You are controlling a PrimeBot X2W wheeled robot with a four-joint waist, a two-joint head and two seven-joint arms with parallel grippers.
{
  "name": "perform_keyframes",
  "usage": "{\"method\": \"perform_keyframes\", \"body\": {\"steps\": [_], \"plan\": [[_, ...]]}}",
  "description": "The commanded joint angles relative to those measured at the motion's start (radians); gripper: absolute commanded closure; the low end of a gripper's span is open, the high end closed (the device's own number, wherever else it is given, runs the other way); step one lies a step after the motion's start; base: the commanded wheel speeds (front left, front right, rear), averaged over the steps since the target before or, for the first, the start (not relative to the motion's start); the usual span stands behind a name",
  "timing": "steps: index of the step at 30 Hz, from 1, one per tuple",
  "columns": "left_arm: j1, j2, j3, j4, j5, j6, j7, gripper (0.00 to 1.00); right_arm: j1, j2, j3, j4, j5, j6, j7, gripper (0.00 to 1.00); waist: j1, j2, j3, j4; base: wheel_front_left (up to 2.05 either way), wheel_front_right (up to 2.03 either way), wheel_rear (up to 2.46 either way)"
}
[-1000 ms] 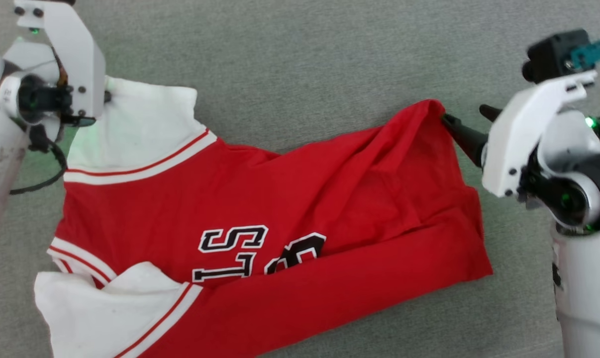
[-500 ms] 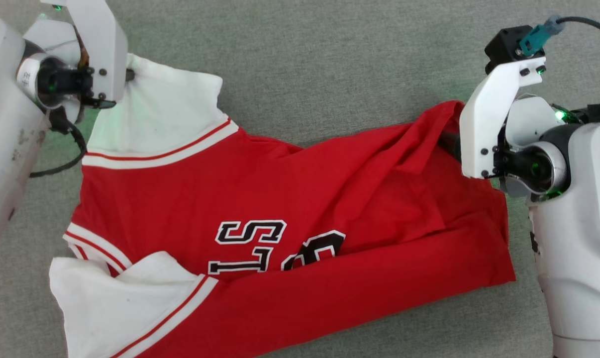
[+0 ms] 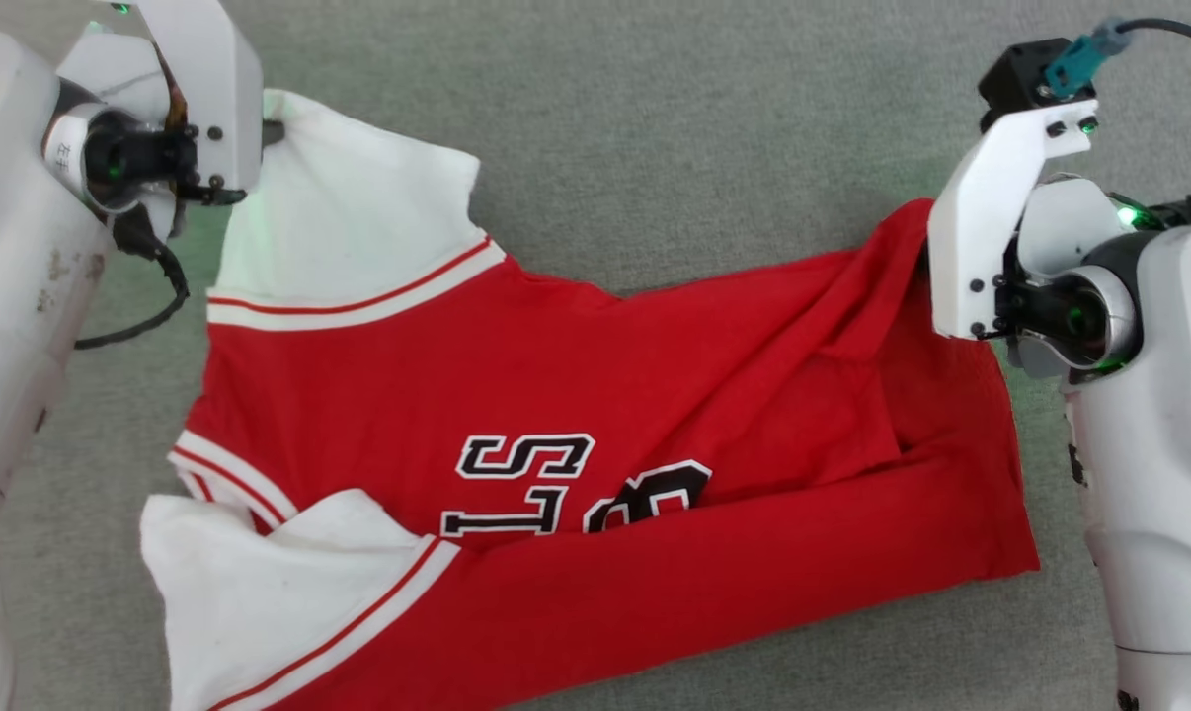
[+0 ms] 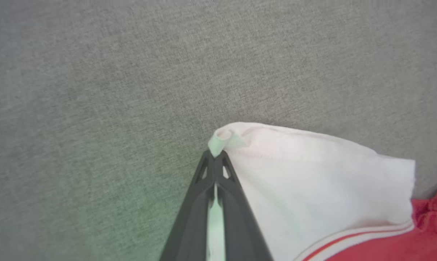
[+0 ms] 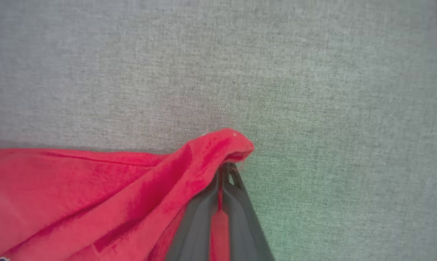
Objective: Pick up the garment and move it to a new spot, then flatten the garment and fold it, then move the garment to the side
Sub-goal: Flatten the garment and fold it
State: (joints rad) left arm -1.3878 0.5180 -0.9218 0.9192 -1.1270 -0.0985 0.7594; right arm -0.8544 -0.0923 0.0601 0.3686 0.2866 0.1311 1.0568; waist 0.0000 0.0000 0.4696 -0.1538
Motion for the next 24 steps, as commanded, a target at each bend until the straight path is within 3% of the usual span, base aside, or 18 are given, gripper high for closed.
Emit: {"method": "perform_keyframes", "body": {"steps": [1, 11, 15, 20, 24], "plan": [[0.007, 0.002, 0.004, -0.001, -0.004, -0.008, -0.008, 1.0, 0.013, -0.005, -0.003, 0.001, 0.006, -0.001, -0.008, 1.0, 0.0, 0.0, -0.022, 0.017, 0.0, 0.0, 0.0], [0.056, 0.038, 0.024, -0.069, -0.048, -0.024, -0.026, 1.0, 0.096, -0.082, 0.029, -0.041, 0.047, 0.0, -0.066, 1.0, 0.0, 0.0, -0.145, 0.072, 0.0, 0.0, 0.0], [0.106, 0.08, 0.017, -0.132, -0.05, -0.014, -0.018, 1.0, 0.15, -0.113, 0.048, -0.084, 0.074, 0.0, -0.068, 1.0, 0.0, 0.0, -0.201, 0.088, 0.0, 0.0, 0.0], [0.21, 0.147, 0.021, -0.288, -0.083, 0.038, 0.001, 1.0, 0.241, -0.167, 0.076, -0.157, 0.125, -0.001, -0.057, 1.0, 0.0, 0.0, -0.265, 0.111, 0.0, 0.0, 0.0], [0.326, 0.221, 0.014, -0.478, -0.104, 0.13, 0.026, 1.0, 0.326, -0.206, 0.07, -0.223, 0.152, 0.0, -0.039, 1.0, 0.0, 0.0, -0.306, 0.13, 0.0, 0.0, 0.0]]}}
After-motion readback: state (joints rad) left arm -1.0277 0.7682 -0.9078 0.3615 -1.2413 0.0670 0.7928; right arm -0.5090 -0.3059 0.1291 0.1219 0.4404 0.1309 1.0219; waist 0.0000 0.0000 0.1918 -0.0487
